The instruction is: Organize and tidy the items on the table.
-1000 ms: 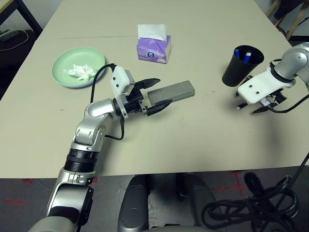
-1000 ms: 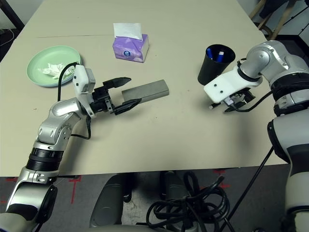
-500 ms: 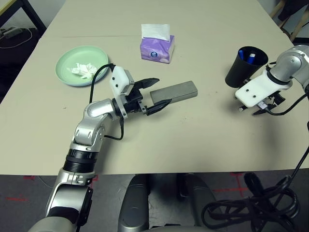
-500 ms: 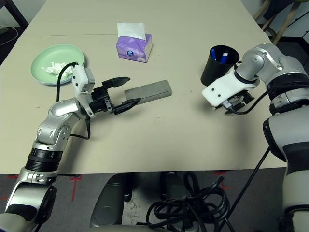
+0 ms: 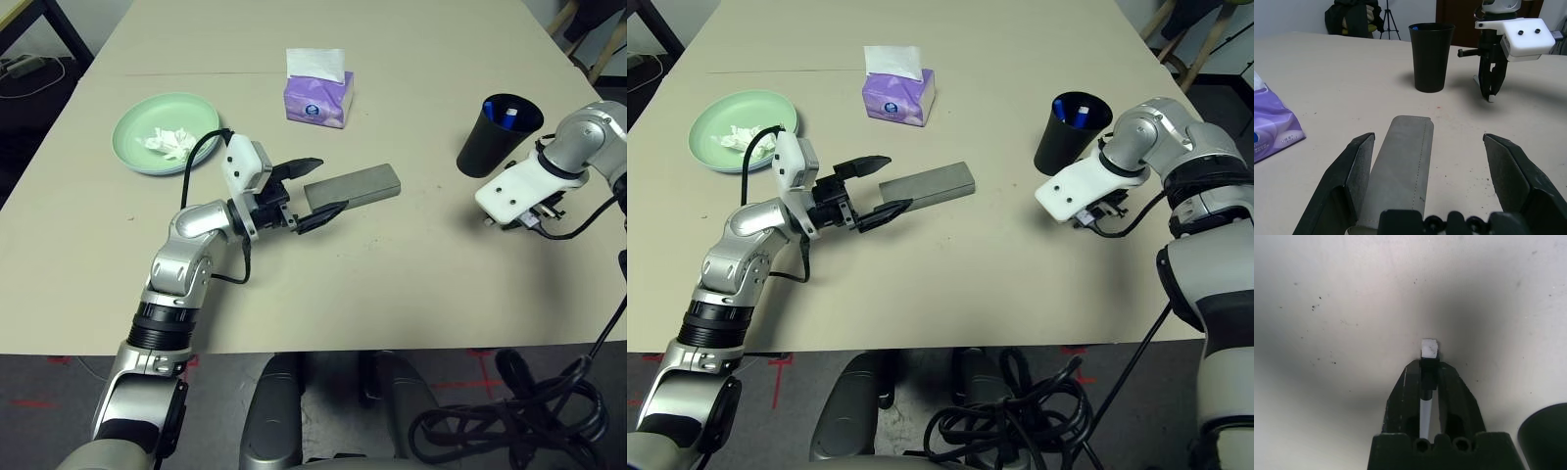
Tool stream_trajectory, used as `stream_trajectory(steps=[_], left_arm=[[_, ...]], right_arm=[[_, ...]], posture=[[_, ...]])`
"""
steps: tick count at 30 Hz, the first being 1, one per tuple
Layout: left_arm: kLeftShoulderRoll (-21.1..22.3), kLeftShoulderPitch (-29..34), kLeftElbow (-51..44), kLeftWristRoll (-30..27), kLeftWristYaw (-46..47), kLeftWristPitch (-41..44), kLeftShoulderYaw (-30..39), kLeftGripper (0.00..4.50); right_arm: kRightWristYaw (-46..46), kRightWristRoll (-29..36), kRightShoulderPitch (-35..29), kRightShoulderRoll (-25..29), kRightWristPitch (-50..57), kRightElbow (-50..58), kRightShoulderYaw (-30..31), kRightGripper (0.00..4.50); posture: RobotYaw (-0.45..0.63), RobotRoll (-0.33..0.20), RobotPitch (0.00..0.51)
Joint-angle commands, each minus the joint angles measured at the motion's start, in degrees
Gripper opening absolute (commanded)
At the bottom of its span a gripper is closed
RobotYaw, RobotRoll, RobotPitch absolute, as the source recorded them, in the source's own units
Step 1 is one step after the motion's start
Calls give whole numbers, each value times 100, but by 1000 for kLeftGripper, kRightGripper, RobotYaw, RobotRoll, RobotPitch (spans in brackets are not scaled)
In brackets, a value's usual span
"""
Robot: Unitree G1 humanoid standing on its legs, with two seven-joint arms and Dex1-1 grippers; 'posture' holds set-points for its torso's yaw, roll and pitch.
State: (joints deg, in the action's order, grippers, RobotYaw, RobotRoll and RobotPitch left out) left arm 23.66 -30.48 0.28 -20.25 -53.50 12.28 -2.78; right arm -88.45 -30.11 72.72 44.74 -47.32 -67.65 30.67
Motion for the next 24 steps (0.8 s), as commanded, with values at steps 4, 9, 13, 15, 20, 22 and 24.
stream_trajectory(steps=[4,9,13,15,20,22,24], left_arm=[[89,-29,-66,-6,-81,-36,-21,4500],[109,-101,80,15,-182,-109,-48,4500],[97,-135,149,29,-227,-170,-75,4500],[93,-161,205,32,-255,-204,-83,4500],[90,-131,362,16,-418,-296,-115,4500],[75,-138,418,27,-467,-324,-141,4500],[55,-160,450,36,-484,-337,-156,4500]], right_arm=[[-397,702,-39,93,487,14,-10,298],[-405,3596,-439,761,2891,1751,934,298],[-405,5477,-778,1424,4839,3547,874,298],[-405,5919,-902,1551,5440,4044,595,298],[39,6821,-1311,1129,6851,4930,-1150,298],[602,6932,-1518,893,7077,5190,-1735,298],[1355,6873,-1769,554,7071,5347,-2272,298]], posture=[[167,0,215],[146,0,186],[134,0,174],[119,0,165],[87,0,157],[76,0,154],[71,0,153]])
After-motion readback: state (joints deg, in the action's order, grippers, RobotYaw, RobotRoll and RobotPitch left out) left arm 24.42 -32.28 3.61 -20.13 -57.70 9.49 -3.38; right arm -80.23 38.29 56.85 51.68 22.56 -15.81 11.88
